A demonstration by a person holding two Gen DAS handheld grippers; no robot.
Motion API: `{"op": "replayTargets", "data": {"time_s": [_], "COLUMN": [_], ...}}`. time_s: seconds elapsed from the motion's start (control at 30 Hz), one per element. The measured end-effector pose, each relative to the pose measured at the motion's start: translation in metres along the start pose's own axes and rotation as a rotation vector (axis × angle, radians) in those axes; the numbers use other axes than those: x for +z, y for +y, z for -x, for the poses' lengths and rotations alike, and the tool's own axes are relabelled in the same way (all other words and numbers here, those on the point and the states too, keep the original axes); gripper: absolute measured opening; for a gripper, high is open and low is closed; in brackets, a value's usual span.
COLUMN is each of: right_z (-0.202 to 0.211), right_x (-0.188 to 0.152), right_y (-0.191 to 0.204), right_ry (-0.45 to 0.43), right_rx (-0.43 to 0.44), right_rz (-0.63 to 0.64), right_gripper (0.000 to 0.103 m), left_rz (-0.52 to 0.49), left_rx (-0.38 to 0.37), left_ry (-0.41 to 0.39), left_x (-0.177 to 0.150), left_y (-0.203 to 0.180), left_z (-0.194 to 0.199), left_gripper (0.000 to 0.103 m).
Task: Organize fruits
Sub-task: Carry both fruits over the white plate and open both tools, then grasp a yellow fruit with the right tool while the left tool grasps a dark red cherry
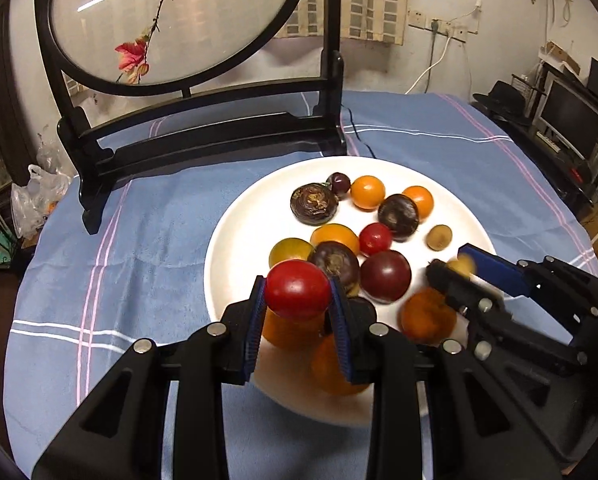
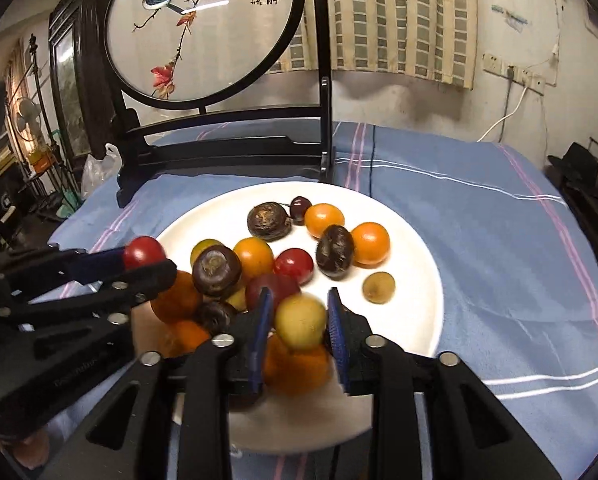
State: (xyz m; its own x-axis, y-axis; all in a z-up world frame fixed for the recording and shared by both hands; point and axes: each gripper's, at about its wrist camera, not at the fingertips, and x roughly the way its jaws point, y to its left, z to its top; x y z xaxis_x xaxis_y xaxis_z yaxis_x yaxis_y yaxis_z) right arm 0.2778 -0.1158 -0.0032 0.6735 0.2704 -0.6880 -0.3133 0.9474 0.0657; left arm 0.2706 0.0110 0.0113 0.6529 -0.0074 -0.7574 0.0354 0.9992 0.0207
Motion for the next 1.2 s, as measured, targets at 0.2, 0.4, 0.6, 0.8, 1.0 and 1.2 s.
{"op": "replayTargets", "data": {"time_s": [0.2, 0.4, 0.6, 0.8, 1.0, 1.2], "right_z": [0.026, 0.06, 0.07, 0.077, 0.078, 0.091], "right_x": [-0.008, -0.033, -0.074, -0.101, -0.118, -0.121], "right_y": [-0.018, -0.037, -0.039, -0.04, -0.048, -0.079], "right_ry": [-0.046, -0.052, 0.062, 0.098, 0.126, 0.13], "right_rx": [0.028, -0.006, -0.057, -0.064, -0.067, -0.087], "right_rz": [-0.062, -0.074, -0.032, -0.059, -0.077, -0.143], "right_gripper": [0.056, 0.059, 0.059, 0.059, 0.059, 0.06], "left_rz": [-0.002, 0.016, -0.051, -0.041, -0.045, -0.107], "left_rx": [0.001, -0.033, -0.071, -0.118, -0.13, -0.12], "left_ry": [-0.091, -0.099, -0.088, -0.034, 0.042, 0.06], "left_x": [-0.005, -0.023, -0.062, -0.103, -0.127, -0.128], "left_y": [-0.001, -0.006, -0.025, -0.039, -0.05, -0.075], "left_z": [0.022, 0.045, 0.066, 0.067, 0.049, 0.038], "left_gripper": [0.067, 0.07, 0.073, 0.075, 0.075, 0.075]}}
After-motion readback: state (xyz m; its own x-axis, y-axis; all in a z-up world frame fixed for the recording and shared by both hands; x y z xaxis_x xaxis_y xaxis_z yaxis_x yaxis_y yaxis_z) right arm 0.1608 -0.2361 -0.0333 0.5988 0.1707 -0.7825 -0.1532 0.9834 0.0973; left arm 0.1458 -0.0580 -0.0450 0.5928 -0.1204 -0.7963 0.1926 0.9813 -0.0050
